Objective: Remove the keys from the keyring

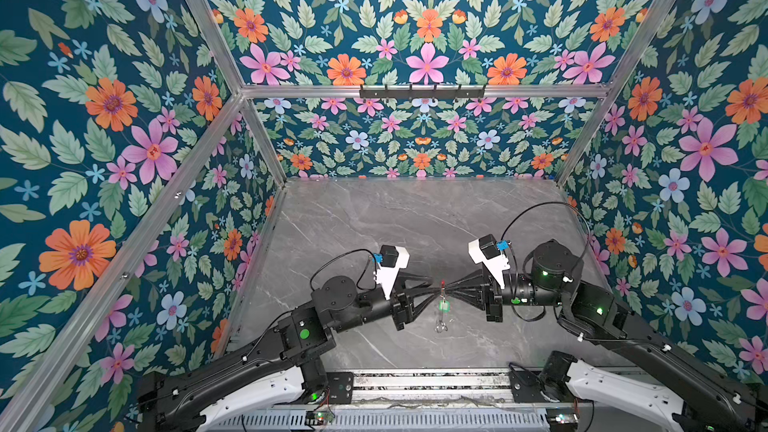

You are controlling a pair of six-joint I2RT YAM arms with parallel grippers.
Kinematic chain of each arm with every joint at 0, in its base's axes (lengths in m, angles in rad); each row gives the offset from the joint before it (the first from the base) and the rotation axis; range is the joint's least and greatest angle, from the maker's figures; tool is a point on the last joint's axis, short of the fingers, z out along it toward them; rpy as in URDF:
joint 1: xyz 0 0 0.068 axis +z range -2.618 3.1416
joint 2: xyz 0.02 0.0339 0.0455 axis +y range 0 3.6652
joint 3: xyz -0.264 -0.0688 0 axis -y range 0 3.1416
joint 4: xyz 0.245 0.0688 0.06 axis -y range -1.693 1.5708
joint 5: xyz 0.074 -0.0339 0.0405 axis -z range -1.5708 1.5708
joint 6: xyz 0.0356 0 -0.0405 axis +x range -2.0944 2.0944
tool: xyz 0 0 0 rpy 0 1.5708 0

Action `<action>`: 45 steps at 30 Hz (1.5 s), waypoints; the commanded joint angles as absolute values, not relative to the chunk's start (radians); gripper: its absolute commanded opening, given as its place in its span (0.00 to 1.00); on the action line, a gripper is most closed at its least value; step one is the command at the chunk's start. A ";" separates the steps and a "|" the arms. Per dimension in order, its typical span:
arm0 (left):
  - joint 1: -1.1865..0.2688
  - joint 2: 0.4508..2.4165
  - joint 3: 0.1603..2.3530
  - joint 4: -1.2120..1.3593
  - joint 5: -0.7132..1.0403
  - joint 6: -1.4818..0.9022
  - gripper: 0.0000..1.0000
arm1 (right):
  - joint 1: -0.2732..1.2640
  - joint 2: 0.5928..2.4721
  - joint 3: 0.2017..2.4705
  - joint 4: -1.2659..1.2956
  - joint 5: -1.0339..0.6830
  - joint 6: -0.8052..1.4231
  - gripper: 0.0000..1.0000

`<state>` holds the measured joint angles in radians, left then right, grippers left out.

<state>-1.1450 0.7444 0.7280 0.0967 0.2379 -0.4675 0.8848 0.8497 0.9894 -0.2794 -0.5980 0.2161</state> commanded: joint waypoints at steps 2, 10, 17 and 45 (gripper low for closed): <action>-1.144 0.754 0.755 0.031 0.276 -0.443 0.32 | 0.902 0.865 1.025 -0.357 -0.583 0.137 0.00; -1.142 0.772 0.761 0.038 0.313 -0.451 0.22 | 0.905 0.872 1.042 -0.375 -0.562 0.121 0.00; -1.144 0.778 0.742 0.093 0.325 -0.465 0.07 | 0.905 0.864 1.037 -0.354 -0.553 0.124 0.00; -1.143 0.832 0.448 0.994 0.138 -0.483 0.00 | 0.913 0.738 0.683 0.380 -0.393 0.456 0.40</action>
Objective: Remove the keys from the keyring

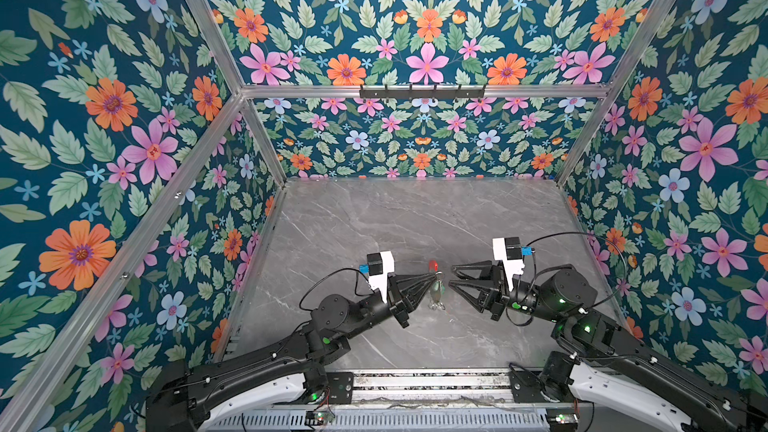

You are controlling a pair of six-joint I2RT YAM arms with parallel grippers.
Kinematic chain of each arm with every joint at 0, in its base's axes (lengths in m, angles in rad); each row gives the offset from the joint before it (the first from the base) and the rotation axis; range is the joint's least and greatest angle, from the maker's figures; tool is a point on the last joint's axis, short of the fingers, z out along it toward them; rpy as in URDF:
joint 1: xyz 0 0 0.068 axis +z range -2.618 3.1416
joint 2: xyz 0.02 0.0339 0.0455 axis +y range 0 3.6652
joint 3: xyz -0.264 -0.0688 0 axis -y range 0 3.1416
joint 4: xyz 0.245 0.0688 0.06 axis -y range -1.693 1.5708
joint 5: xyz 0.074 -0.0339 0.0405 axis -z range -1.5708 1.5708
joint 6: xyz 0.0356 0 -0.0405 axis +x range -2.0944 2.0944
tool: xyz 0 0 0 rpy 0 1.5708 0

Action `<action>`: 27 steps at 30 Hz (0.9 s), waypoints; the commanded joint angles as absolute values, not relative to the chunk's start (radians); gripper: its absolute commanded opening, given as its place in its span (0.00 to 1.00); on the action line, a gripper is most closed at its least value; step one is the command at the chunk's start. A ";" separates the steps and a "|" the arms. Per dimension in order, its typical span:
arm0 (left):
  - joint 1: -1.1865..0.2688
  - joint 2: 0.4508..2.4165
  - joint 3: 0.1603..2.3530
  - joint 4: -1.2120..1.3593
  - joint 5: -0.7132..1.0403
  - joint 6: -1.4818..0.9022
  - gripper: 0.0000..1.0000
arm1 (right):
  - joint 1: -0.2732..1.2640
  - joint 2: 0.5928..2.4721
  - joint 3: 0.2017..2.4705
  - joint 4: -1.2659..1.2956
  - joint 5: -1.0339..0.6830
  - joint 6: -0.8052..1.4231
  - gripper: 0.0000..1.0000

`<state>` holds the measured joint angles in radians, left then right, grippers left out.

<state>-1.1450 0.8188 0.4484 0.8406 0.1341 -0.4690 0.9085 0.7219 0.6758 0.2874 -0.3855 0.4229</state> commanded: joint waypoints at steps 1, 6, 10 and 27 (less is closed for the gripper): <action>-1.143 0.837 0.445 1.015 0.138 -0.487 0.00 | 0.916 0.748 0.683 0.386 -0.393 0.457 0.39; -1.143 0.870 0.449 1.059 0.149 -0.493 0.00 | 0.927 0.772 0.682 0.437 -0.406 0.469 0.34; -1.143 0.873 0.443 1.063 0.145 -0.494 0.00 | 0.930 0.772 0.686 0.448 -0.404 0.474 0.29; -1.143 0.869 0.442 1.048 0.143 -0.503 0.04 | 0.930 0.777 0.741 0.329 -0.408 0.449 0.00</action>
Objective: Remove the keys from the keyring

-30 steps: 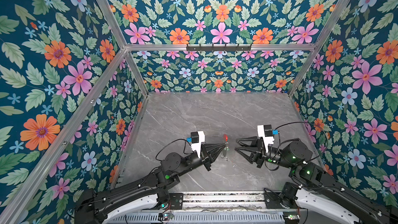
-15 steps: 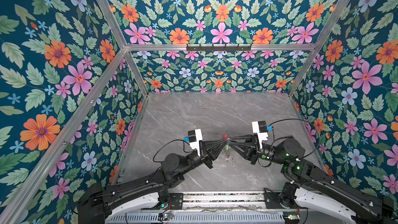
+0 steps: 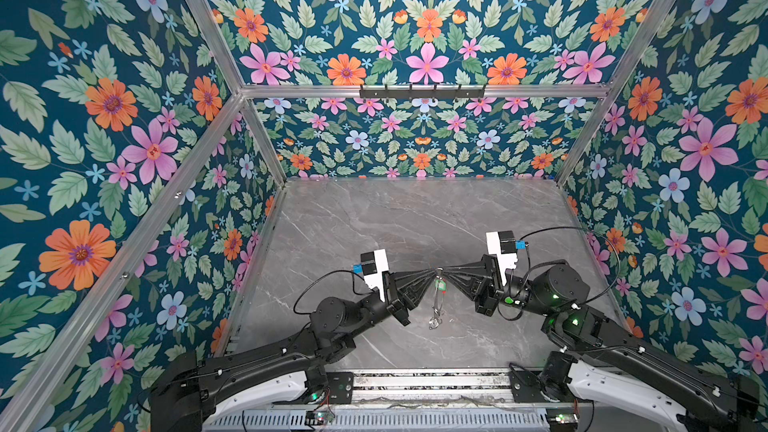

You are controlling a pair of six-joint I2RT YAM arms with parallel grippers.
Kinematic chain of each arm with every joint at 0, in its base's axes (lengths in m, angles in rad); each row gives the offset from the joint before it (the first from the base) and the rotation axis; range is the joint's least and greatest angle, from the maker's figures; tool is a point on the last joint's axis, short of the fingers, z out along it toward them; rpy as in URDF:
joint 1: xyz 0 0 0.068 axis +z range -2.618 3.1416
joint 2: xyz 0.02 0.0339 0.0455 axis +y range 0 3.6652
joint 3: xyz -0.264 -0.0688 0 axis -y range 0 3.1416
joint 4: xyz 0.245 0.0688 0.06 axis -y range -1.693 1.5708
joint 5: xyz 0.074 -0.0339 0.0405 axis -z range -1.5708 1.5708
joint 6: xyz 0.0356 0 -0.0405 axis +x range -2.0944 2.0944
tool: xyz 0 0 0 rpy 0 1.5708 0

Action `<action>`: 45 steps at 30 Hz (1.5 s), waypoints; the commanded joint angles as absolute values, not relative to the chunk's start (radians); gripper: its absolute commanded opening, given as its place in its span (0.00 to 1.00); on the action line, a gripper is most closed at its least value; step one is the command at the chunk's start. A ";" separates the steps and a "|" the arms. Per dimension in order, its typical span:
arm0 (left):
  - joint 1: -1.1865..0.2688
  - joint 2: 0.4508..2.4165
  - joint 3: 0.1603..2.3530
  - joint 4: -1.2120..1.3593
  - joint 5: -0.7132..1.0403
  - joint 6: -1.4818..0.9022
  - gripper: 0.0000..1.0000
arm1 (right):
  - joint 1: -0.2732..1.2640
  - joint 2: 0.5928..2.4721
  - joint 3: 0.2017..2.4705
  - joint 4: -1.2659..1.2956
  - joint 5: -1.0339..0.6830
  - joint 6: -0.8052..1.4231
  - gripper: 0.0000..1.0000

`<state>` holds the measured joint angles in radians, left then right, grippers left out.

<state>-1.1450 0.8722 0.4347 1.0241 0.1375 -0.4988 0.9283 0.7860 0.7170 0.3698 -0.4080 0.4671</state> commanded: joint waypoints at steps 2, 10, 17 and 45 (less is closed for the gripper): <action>-1.143 0.834 0.441 0.990 0.140 -0.515 0.24 | 0.929 0.770 0.777 0.216 -0.406 0.423 0.00; -1.143 0.724 0.593 0.446 0.178 -0.516 0.41 | 0.929 0.798 0.966 -0.225 -0.491 0.244 0.00; -1.143 0.757 0.742 0.091 0.255 -0.505 0.37 | 0.929 0.815 1.067 -0.412 -0.502 0.119 0.00; -1.144 0.839 0.910 -0.084 0.493 -0.442 0.32 | 0.921 0.856 1.161 -0.583 -0.590 -0.009 0.00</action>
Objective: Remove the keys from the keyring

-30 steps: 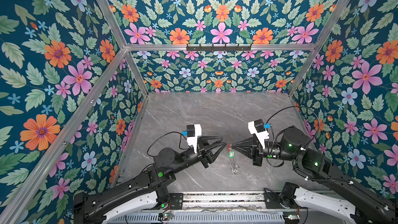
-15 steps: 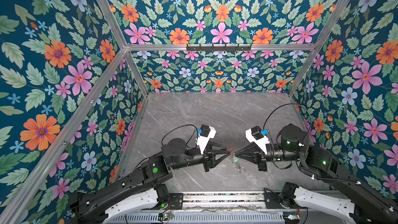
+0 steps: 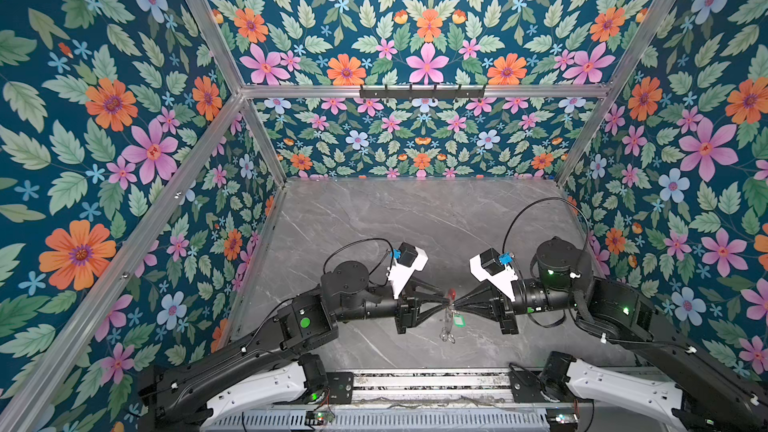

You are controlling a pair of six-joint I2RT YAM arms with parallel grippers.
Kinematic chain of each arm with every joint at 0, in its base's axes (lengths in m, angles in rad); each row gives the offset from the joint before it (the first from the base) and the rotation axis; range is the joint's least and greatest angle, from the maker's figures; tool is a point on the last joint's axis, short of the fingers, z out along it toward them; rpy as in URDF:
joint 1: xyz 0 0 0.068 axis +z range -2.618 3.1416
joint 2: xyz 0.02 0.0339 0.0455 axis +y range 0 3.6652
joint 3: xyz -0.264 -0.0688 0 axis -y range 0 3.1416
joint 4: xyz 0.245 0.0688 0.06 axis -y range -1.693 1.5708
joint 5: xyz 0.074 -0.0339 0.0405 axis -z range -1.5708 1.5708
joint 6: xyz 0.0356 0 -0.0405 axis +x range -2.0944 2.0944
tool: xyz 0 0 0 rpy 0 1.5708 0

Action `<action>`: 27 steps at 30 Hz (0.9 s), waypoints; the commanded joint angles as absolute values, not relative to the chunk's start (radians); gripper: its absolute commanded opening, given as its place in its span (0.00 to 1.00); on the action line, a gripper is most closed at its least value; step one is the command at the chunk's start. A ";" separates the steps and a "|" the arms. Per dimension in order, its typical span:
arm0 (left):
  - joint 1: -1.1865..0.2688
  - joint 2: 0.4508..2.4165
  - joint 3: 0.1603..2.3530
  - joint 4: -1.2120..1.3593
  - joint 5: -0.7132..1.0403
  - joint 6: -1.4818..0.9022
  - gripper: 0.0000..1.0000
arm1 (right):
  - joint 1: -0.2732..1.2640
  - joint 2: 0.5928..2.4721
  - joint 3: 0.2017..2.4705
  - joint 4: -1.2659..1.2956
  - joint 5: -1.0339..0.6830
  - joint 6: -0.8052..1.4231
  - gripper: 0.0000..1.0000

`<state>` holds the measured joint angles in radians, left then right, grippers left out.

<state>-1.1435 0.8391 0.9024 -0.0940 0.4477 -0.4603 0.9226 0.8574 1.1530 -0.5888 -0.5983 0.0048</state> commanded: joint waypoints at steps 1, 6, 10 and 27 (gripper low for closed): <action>-1.144 0.839 0.908 -0.084 0.500 -0.442 0.31 | 0.920 0.856 1.161 -0.584 -0.589 -0.009 0.00; -1.143 0.851 0.910 -0.077 0.527 -0.442 0.28 | 0.917 0.856 1.159 -0.583 -0.585 -0.009 0.00; -1.143 0.861 0.912 -0.077 0.531 -0.440 0.25 | 0.917 0.858 1.160 -0.585 -0.588 -0.009 0.00; -1.143 0.875 0.912 -0.054 0.554 -0.434 0.06 | 0.914 0.882 1.168 -0.589 -0.617 -0.015 0.00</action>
<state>-1.1435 0.8734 0.9146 -0.1017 0.5323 -0.4412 0.9131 0.8772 1.1618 -0.6094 -0.6006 -0.0074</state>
